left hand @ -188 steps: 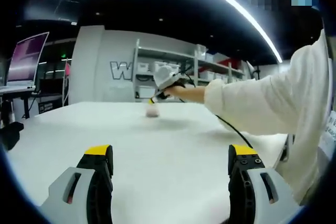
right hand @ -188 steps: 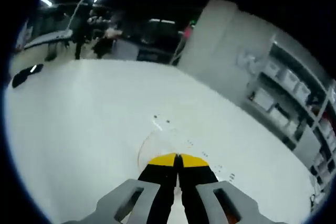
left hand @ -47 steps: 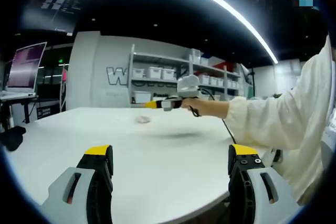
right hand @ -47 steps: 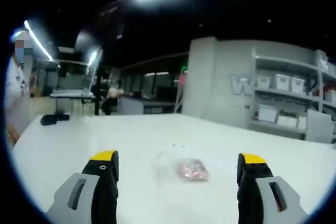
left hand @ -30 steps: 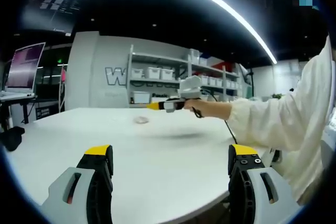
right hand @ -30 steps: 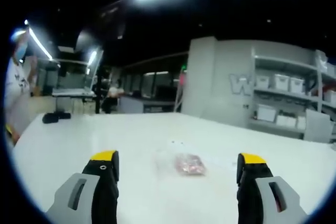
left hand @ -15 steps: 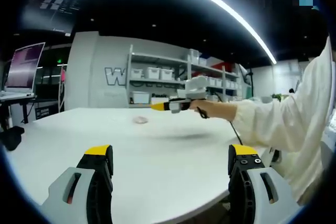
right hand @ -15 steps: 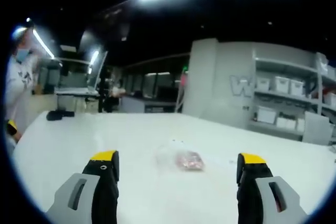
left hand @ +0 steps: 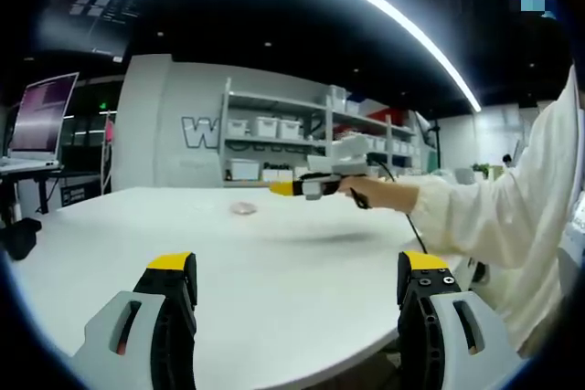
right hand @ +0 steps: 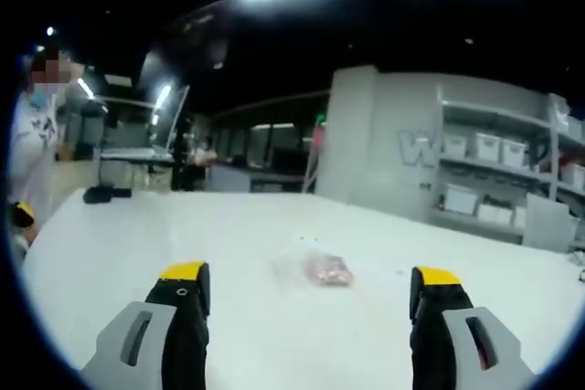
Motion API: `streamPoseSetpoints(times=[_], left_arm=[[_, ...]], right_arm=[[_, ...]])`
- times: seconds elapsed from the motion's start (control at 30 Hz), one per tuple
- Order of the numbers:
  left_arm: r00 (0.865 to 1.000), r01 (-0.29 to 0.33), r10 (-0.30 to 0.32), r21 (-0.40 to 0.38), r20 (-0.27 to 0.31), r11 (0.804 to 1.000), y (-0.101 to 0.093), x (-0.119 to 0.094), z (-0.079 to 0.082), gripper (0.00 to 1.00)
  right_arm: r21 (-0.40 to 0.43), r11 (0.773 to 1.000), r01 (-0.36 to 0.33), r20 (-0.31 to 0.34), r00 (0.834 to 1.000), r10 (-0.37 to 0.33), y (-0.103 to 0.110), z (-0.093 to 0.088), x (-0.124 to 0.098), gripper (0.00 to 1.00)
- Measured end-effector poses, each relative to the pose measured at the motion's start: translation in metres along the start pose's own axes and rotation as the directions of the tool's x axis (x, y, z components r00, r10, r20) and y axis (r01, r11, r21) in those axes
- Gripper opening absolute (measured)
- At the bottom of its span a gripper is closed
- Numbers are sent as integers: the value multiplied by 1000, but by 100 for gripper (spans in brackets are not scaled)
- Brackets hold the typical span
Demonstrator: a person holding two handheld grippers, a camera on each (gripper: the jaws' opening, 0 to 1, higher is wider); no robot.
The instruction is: Open the resealable bag by pulling the two sides of the seal apart until the entire bag opening is separated and visibly accessible.
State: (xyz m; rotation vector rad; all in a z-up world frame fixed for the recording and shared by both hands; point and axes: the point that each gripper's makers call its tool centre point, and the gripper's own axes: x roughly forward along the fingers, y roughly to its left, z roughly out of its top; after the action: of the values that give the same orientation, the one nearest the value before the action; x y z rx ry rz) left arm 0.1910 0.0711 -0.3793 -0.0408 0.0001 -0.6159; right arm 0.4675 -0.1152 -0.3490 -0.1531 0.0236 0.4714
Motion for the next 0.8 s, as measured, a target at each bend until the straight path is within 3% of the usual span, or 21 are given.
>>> streamPoseSetpoints(times=[0.57,0.8], left_arm=[[1000,0,0,-9,-1,1000,0,2,-2,89],[1000,0,0,-14,-4,1000,2,2,-5,89]], right_arm=[[-14,1000,-26,40,999,26,17,14,-26,95],[-4,1000,-25,51,998,26,20,10,-40,94]])
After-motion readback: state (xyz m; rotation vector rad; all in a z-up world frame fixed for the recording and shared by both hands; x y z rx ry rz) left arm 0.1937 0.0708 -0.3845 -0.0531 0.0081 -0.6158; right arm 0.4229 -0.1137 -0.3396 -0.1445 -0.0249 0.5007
